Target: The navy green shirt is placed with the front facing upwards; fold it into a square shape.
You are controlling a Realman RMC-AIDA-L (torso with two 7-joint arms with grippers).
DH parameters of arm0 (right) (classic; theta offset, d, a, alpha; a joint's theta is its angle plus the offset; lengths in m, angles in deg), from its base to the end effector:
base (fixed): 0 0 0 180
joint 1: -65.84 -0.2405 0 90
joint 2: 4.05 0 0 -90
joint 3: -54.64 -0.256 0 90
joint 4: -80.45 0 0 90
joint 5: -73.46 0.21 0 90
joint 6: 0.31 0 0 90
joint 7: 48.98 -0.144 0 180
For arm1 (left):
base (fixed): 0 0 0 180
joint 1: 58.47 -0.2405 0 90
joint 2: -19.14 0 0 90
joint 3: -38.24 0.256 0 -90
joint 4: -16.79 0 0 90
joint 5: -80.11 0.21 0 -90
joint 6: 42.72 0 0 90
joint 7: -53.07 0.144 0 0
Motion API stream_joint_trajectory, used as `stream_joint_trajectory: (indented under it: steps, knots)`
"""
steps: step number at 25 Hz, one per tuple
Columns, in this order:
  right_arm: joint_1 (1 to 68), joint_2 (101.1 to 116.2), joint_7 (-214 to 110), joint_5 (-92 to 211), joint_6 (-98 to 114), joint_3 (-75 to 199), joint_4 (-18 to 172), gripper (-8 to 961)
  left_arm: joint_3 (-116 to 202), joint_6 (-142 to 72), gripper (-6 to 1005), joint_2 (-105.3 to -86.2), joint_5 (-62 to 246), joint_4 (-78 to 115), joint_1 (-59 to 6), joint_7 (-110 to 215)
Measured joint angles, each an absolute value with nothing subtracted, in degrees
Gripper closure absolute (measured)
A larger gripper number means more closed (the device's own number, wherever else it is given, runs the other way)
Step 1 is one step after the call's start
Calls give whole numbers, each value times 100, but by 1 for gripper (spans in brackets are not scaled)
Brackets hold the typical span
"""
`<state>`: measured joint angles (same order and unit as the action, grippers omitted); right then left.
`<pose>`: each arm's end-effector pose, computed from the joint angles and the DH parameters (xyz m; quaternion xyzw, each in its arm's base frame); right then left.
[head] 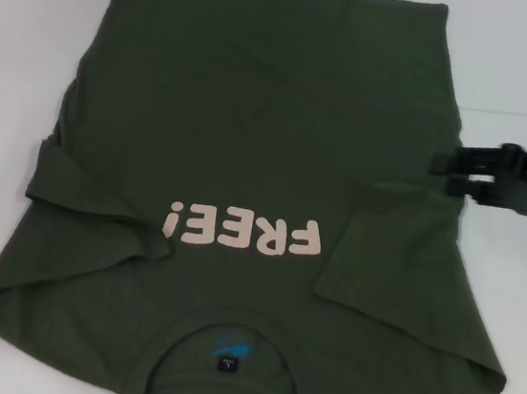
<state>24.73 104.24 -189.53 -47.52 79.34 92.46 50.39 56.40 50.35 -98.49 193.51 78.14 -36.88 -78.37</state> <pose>0.2627 0.4014 0.0552 -0.7298 0.6385 0.2216 0.1028 -0.3125 0.3088 0.1435 -0.7056 -0.5507 -0.3701 0.2489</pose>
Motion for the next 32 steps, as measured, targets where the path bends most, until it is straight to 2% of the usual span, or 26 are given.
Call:
stream_joint_trajectory:
  steps: [4,6,11,15,32]
  knots:
    - [2651,10123,-18960,-4755,8430,9228,4969,397,5387,5942,80,-9638,20570,8010,-3649,-8844]
    - [2718,10069,-18990,-4751,8526,9221,4897,316,5269,6238,80,-9594,21205,8072,-3605,-9045]
    - [2827,10049,-19014,-4757,8559,9221,4724,208,5285,6187,80,-9652,22030,7955,-3581,-9185]
    - [2855,10050,-18979,-4757,8561,9222,4722,208,5364,6012,79,-9710,22150,7717,-3610,-9207]
    - [2901,10081,-18961,-4736,8532,9215,4723,207,5404,4908,79,-9749,22217,6870,-3557,-9311]
